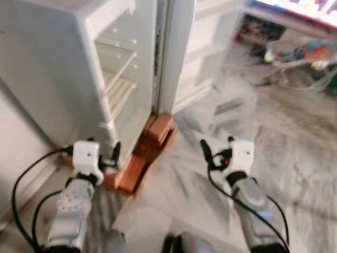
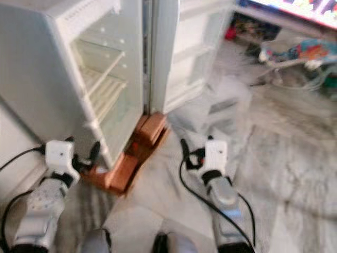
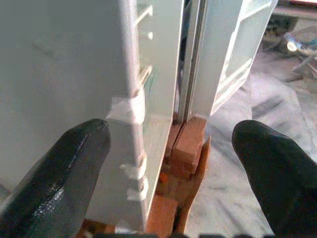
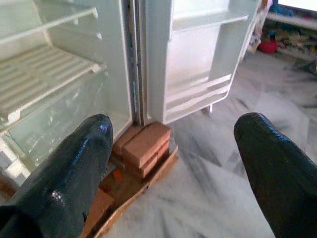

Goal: Restocking fridge

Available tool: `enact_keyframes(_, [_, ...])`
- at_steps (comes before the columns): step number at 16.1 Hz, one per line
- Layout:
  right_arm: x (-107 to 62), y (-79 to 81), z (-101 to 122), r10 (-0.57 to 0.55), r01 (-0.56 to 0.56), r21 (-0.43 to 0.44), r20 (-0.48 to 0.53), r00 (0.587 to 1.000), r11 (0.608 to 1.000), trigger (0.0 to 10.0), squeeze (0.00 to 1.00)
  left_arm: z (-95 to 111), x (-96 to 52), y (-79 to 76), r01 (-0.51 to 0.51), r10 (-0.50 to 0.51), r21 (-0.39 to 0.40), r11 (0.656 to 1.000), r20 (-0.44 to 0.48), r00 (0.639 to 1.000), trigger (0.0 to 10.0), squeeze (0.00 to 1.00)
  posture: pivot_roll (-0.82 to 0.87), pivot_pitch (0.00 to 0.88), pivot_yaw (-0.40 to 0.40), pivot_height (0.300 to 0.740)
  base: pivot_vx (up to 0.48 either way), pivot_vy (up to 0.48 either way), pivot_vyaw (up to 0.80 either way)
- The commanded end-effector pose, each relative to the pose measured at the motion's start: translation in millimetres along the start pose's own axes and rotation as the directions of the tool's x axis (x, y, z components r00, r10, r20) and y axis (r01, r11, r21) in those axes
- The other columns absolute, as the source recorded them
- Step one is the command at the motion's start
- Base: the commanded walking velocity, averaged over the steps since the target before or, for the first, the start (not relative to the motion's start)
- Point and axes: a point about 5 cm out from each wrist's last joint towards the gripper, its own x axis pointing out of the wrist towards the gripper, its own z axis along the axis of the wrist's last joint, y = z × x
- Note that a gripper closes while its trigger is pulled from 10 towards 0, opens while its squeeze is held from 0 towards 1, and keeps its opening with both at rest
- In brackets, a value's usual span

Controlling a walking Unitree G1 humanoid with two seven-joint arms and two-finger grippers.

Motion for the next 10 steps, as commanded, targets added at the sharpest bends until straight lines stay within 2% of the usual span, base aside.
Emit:
enact_keyframes(1, [-3.2, -11.0, 4.2, -0.041, 0.042, -0.009, 0.026, 0.999, 0.999, 10.0, 0.00, 1.3, 2.6, -14.3, 0.033, -0.033, -0.013, 0.999, 0.003, 0.999, 10.0, 0.00, 0.10, 0.101, -0.088, 0.740, 0.000, -0.382, 0.00])
enact_keyframes(3, [-3.9, -13.7, 3.4, -0.068, 0.068, -0.031, 0.022, 0.997, 0.997, 10.0, 0.00, -2.5, 2.4, -19.3, 0.041, -0.041, -0.017, 0.999, -0.006, 0.999, 10.0, 0.00, 0.09, 0.092, -0.088, 0.740, 0.000, -0.386, 0.00])
enact_keyframes(7, [-2.4, -14.0, 2.8, -0.077, 0.077, -0.030, 0.028, 0.997, 0.997, 10.0, 0.00, -7.9, 0.8, -23.4, 0.043, -0.044, -0.027, 0.999, -0.020, 0.999, 10.0, 0.00, 0.09, 0.082, -0.093, 0.740, 0.000, -0.385, -0.57])
enact_keyframes(10, [1.7, -13.2, 5.8, -0.078, 0.079, -0.034, 0.039, 0.996, 0.996, 10.0, 0.00, -3.9, 6.0, -23.3, 0.047, -0.047, -0.018, 0.999, -0.005, 0.999, 10.0, 0.00, 0.09, 0.082, -0.093, 0.740, 0.000, -0.350, -0.80])
